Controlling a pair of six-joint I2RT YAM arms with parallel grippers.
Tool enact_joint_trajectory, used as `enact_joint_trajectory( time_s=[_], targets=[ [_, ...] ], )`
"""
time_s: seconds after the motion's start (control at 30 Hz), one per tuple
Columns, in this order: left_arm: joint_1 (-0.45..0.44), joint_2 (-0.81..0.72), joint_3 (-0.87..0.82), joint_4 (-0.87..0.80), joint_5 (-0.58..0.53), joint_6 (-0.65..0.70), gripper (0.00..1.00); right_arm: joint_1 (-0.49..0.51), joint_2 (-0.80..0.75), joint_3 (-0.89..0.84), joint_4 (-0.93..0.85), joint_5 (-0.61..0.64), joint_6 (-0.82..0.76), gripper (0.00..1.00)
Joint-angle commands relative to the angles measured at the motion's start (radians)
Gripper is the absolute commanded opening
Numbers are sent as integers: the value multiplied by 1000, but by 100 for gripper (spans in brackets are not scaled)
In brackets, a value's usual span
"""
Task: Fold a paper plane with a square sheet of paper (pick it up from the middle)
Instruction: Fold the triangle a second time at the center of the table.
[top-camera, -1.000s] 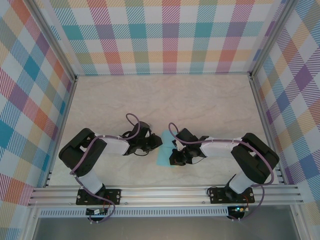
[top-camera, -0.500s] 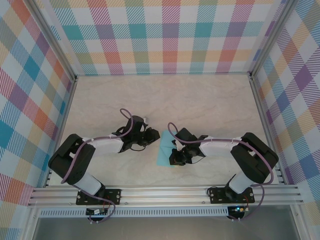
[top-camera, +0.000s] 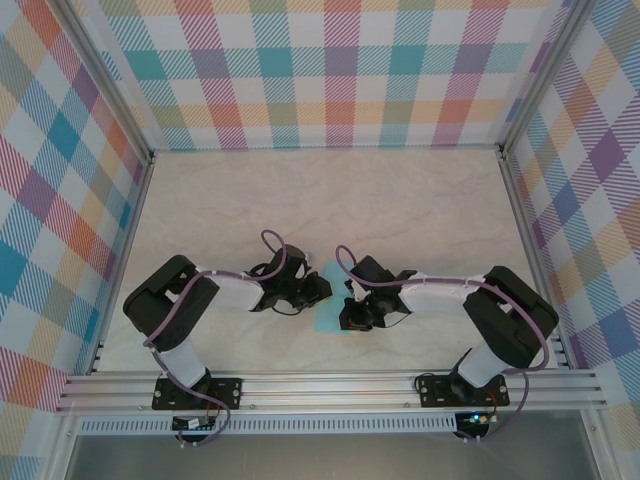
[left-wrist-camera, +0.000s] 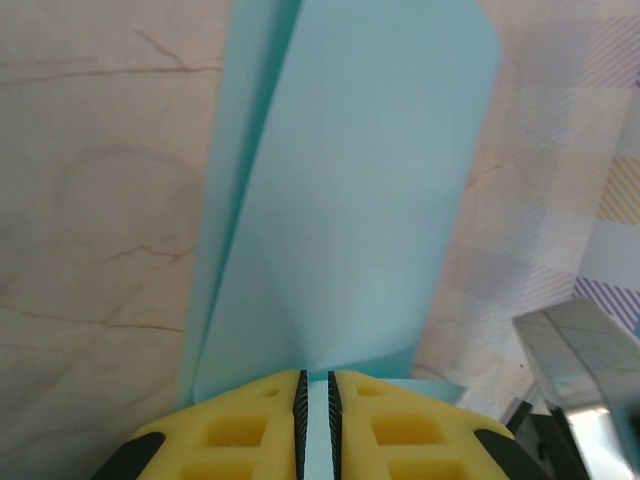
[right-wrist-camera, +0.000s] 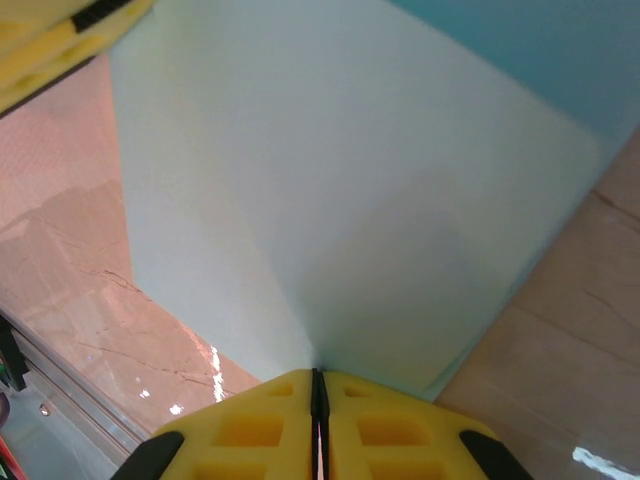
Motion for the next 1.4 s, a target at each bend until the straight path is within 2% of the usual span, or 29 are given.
enact_joint_trajectory(
  time_s=[0.0,0.23,0.6,0.87,0.97,1.37],
  targets=[
    [-14,14,-5,-42,-48,13,16,1,-30,17,-98,33,-14,13],
    [-14,21,1,-73,-62,34,16,1,-34,122,-105,-11,-38,13],
    [-13,14,1,-86,-64,37,16,1,151,237,-65,-8,-38,8],
    [-14,20,-1,-98,-71,41,16,1,211,201,-81,-6,-48,9],
    [-14,29,6,-124,-73,52,14,1,195,163,-49,-44,-27,10],
    [-13,45,-4,-137,-93,57,13,-18,136,55,-12,-62,41,13]
  ],
)
